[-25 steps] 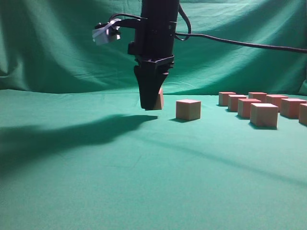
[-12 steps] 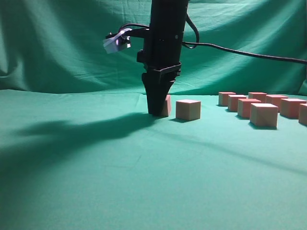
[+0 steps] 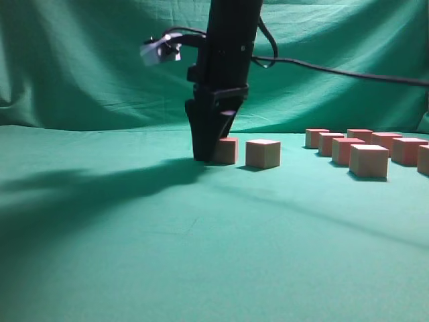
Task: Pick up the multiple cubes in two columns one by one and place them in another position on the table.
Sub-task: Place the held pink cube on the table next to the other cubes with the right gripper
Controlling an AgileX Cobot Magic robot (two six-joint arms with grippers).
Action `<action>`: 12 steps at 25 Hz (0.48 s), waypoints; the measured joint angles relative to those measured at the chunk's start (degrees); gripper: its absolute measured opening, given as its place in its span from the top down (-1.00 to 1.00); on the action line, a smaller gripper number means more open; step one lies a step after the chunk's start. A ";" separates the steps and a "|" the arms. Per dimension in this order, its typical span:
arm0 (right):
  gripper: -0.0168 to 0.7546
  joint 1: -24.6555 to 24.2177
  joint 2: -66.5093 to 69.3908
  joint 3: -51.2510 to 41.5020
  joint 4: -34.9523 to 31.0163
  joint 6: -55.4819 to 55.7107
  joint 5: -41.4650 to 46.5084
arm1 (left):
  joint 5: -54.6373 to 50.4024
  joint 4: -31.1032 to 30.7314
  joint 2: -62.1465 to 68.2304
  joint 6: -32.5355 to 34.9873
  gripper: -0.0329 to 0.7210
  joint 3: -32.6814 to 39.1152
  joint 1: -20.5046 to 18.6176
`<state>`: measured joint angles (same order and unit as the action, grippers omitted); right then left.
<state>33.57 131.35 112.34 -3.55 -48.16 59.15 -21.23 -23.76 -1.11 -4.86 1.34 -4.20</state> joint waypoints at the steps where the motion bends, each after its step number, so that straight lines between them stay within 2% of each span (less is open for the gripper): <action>1: -0.48 0.00 -1.07 0.00 0.00 0.76 0.31 | 0.00 0.00 0.00 0.00 0.91 0.00 0.00; 6: -0.48 0.00 -8.21 0.33 0.00 7.87 4.84 | 0.00 0.00 0.00 0.00 0.91 0.00 0.00; 9: -0.48 0.00 -12.59 1.80 0.59 17.42 10.47 | 0.00 0.00 0.00 0.00 0.91 0.00 0.00; 12: -0.48 0.00 -17.01 2.36 2.63 28.30 11.81 | 0.00 0.00 0.00 0.00 0.91 0.00 0.00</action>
<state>33.57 114.34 114.70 -0.91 -19.85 70.95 -21.23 -23.76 -1.11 -4.86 1.34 -4.20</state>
